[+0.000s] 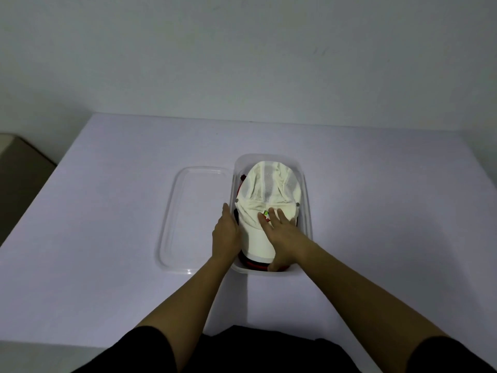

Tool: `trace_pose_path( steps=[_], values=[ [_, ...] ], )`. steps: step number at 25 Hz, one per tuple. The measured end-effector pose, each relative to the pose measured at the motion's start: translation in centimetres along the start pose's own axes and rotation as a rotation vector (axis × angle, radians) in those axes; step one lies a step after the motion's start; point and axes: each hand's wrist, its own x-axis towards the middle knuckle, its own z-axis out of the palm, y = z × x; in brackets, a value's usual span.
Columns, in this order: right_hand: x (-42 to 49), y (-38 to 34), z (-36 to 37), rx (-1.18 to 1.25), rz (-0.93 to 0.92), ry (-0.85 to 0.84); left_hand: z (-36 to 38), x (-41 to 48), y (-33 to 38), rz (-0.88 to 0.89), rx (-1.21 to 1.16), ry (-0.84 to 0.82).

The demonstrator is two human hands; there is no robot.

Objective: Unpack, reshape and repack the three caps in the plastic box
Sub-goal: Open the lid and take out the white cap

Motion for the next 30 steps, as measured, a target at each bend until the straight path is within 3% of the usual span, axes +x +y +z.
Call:
trace_pose_path(
  steps=[4,7,9,16,20,23,30],
  values=[
    [0.3,-0.7,-0.7,-0.014,0.037,-0.092,-0.4,-0.3,0.3,0.010,0.030,0.008],
    [-0.2,-1.0,-0.7,0.130,0.050,-0.032,-0.5,-0.5,0.4,0.006,0.025,0.026],
    [-1.2,-0.9,0.0,0.214,0.066,0.141,-0.5,-0.5,0.4,0.012,0.009,0.031],
    [-3.6,1.1,3.2,0.337,0.080,1.045,-0.8,-0.8,0.7,0.011,-0.040,0.014],
    [-5.1,5.3,0.6,0.213,0.176,1.339,-0.5,-0.7,0.7,-0.001,-0.038,0.014],
    [-4.3,9.0,0.6,0.258,0.303,1.270,-0.5,-0.8,0.8,-0.012,-0.050,0.022],
    [-2.7,14.5,6.9,0.244,0.361,0.772,-0.1,-0.2,0.4,-0.041,-0.043,0.027]
  ],
)
